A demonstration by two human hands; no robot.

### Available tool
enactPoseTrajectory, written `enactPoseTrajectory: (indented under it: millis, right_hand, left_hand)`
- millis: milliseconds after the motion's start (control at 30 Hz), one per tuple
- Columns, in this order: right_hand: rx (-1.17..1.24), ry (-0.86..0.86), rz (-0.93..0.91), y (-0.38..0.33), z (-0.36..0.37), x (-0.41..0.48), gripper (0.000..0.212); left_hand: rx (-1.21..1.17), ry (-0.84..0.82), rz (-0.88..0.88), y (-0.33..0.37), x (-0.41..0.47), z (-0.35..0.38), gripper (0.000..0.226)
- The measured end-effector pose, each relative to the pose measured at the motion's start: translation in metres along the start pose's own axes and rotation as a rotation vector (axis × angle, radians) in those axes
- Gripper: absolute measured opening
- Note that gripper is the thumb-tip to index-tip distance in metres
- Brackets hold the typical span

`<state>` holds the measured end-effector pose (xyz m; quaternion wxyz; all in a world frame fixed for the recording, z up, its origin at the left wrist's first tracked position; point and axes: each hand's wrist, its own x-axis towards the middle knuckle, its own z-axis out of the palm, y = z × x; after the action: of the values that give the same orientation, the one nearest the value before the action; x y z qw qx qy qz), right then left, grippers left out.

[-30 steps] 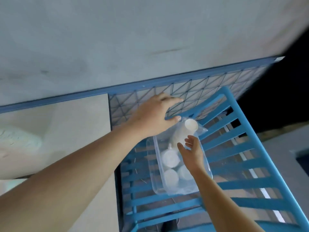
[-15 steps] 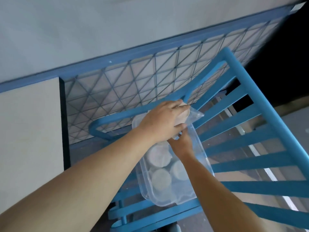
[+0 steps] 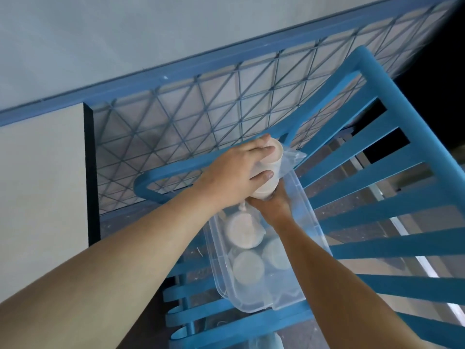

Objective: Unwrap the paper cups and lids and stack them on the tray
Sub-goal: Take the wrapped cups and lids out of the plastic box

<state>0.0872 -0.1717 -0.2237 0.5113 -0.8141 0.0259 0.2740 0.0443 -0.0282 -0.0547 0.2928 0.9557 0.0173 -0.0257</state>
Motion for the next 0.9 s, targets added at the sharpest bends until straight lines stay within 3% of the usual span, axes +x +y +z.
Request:
enactPoseTrajectory:
  millis: [400,633,900]
  right_hand:
    - [-0.014,0.127,-0.112,-0.084,-0.023,-0.067,0.076]
    - [-0.005,0.067,-0.207,-0.181,-0.034,-0.125,0.074]
    - [-0.053,-0.029,-0.367,-0.309,0.038,-0.205,0.082]
  left_hand:
    - [-0.030,0.081,0.098,0.051,-0.020,-0.091,0.049]
    - [0.007,0.203,0.171,0.081,-0.050,-0.187,0.046]
    - [0.110,0.410,0.136,0.084,-0.142,-0.331,0.040]
